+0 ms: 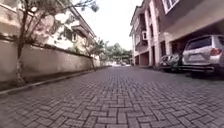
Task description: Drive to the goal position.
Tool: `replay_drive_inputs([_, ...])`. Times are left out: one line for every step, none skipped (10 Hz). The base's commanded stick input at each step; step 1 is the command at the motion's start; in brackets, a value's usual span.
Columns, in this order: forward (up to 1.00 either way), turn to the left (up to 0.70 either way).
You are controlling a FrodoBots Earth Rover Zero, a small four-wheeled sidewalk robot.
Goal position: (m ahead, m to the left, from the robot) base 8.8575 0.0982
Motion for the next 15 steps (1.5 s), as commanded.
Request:
replay_drive_inputs([0.70, 0.00])
replay_drive_inputs([0.70, 0.00])
replay_drive_inputs([0.70, 0.00])
replay_drive_inputs([0.70, 0.00])
replay_drive_inputs([0.70, 0.00])
replay_drive_inputs([0.70, 0.00])
replay_drive_inputs([0.70, 0.00])
replay_drive_inputs([0.70, 0.00])
replay_drive_inputs([0.70, 0.00])
replay_drive_inputs([0.70, 0.00])
replay_drive_inputs([0.70, 0.00])
replay_drive_inputs([0.70, 0.00])
replay_drive_inputs([0.70, 0.00])
replay_drive_inputs([0.70, 0.00])
replay_drive_inputs([0.70, 0.00])
